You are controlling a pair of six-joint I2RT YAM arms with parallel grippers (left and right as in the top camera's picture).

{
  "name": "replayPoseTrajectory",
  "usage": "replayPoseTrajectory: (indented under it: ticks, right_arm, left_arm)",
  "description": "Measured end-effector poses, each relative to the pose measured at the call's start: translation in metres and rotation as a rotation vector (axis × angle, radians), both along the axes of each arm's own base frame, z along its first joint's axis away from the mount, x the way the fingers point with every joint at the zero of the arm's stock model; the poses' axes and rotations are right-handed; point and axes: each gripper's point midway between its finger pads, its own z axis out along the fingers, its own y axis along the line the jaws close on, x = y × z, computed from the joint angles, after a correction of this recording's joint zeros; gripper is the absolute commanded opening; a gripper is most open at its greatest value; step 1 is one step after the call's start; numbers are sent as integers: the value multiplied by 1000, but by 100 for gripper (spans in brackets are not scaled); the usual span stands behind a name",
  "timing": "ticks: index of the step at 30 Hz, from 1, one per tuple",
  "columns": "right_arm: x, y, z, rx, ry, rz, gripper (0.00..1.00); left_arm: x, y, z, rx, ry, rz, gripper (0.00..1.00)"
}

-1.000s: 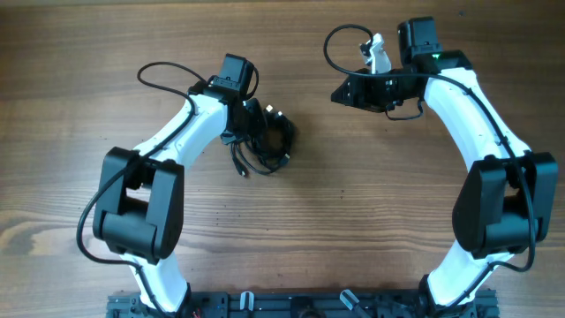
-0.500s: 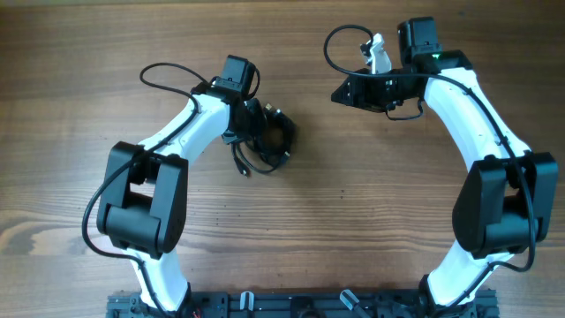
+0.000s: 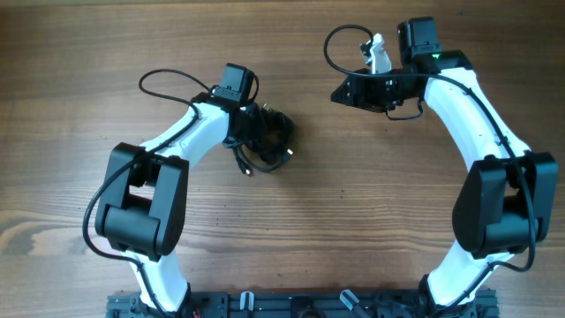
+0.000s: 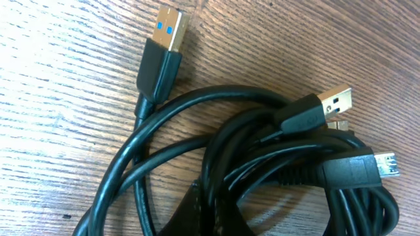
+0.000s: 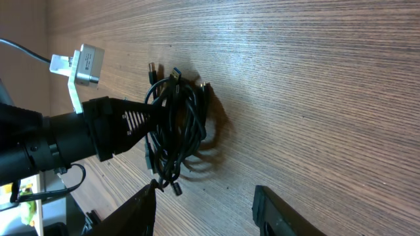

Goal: Untangle cables

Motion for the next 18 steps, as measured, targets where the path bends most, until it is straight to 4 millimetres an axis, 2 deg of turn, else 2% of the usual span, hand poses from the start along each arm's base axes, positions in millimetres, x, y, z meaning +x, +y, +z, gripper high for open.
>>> replayPoseTrajectory:
  ticks: [5,7,10,11,13,18]
  right_arm:
    - [-3,0,-1,-1,14,0,50]
    - [-3,1,0,6,16,3,49]
    - [-7,9,6,55,3,44,48]
    - [-9,15,9,80,1,66,48]
    - [-15,30,14,115,-5,110,47]
    - [-37,83,26,190,-33,249,45]
  left_arm:
    - [1,-2,10,-93,17,55,4]
    - [5,1,30,-165,9,155,4]
    - [15,14,75,-280,-37,346,4]
    - [17,19,90,-323,-48,424,4]
    - [18,22,107,-406,-30,573,4]
    - [13,15,109,-528,90,799,4]
